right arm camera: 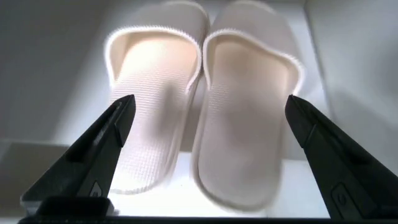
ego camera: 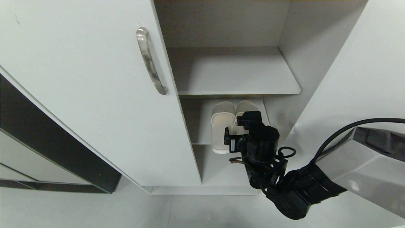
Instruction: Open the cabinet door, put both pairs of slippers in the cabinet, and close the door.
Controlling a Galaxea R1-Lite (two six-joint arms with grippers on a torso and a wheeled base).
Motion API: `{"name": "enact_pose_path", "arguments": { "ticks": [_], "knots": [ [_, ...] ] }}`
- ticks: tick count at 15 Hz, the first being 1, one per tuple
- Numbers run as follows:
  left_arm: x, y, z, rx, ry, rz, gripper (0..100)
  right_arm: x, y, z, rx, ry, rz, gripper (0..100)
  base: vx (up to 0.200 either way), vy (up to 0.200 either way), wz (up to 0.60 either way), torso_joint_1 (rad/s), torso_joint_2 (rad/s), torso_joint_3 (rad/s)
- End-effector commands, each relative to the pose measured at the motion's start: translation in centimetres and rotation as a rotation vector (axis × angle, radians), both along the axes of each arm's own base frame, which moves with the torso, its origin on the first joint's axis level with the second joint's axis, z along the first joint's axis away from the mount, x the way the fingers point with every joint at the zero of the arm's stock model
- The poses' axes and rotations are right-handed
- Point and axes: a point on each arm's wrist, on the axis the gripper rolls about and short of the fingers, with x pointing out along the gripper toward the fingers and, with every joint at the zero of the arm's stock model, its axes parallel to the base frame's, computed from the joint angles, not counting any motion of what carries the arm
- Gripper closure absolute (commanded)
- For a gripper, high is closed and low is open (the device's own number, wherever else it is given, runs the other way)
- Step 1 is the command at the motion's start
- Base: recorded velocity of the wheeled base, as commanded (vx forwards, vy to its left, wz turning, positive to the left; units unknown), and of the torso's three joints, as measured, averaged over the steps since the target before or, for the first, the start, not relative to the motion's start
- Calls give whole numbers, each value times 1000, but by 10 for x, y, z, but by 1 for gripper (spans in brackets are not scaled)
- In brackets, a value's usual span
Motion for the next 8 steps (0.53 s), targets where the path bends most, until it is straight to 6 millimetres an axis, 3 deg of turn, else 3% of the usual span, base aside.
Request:
{"name": "enact_pose_path", "arguments": {
  "ticks": [1,2,8],
  "knots": [
    [0,0,0,0,1,0,100,-10,-1,9,8,-8,16,0,0,0,0,0,0,0],
    [0,0,0,0,1,0,100,-10,-1,9,7,-8,16,0,0,0,0,0,0,0],
    [0,0,0,0,1,0,100,-11,-1,6,2,-2,18,0,-200,0,0,1,5,1]
  ]
}}
